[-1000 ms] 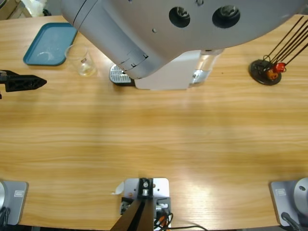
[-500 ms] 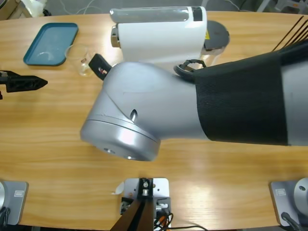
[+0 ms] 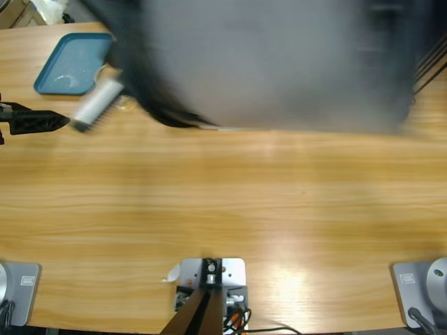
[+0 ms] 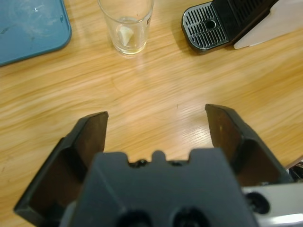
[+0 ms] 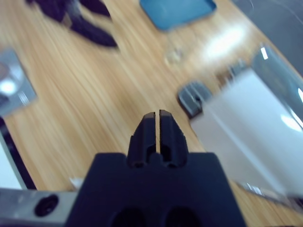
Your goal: Pour coffee
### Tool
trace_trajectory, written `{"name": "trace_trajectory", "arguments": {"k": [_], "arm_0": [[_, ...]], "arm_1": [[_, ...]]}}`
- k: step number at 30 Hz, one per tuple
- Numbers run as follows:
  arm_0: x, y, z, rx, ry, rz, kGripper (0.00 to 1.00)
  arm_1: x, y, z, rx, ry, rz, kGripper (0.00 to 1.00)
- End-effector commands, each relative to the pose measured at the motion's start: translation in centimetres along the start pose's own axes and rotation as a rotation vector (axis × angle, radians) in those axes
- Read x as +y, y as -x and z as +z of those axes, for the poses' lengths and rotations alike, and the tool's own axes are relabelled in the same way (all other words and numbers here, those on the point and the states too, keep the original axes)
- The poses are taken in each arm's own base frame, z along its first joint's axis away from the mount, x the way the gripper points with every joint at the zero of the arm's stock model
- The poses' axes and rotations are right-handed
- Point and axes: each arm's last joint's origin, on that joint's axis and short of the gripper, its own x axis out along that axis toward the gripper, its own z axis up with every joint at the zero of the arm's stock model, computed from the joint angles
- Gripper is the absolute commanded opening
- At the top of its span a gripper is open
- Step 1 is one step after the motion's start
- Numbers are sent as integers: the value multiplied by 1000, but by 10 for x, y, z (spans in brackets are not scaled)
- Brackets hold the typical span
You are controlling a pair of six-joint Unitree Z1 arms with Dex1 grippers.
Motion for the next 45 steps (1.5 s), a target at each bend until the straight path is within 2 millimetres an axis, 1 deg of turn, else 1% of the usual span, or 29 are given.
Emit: {"name": "trace_trajectory", "arguments": {"k": [1, 3, 5, 7, 8, 10, 12, 18, 21, 25, 29, 35, 39, 45], "arm_0": [[0, -10, -7, 46, -15, -17, 989], [-1, -10, -7, 47, -18, -19, 983], [-1, -12, -6, 49, -23, -17, 987], [-2, -23, -3, 71, -64, -11, 987], [-2, -33, 1, 97, -85, -10, 987], [-4, -48, 8, 130, -116, -4, 987], [-5, -56, 15, 88, -143, -5, 989], [-3, -82, 35, -30, -150, 85, 991], [0, -98, 37, -15, -148, 144, 991], [7, -118, 33, 42, -132, 172, 994], [7, -135, 34, 46, -129, 165, 996], [11, -153, 46, -32, -116, 134, 996], [14, -167, 50, -33, -113, 101, 996], [16, -186, 48, -11, -107, 79, 996]], "arm_1": [[-34, 66, -76, 121, -36, -124, 1000], [-42, 78, -105, 140, -83, -144, 1000], [-50, 90, -130, 139, -106, -177, 1000], [-60, 105, -150, 137, -120, -243, 1000], [-63, 110, -158, 145, -115, -274, 1000], [-68, 114, -176, 155, -98, -295, 1000], [-69, 116, -187, 151, -113, -277, 997], [-77, 121, -194, 103, -191, -290, 996], [-81, 123, -197, 94, -215, -295, 996], [-85, 126, -203, 58, -235, -285, 996], [-84, 119, -203, 51, -224, -272, 996], [-85, 111, -202, 59, -207, -247, 1000], [-86, 106, -202, 61, -213, -247, 1000], [-88, 104, -207, 54, -217, -243, 1000]]}}
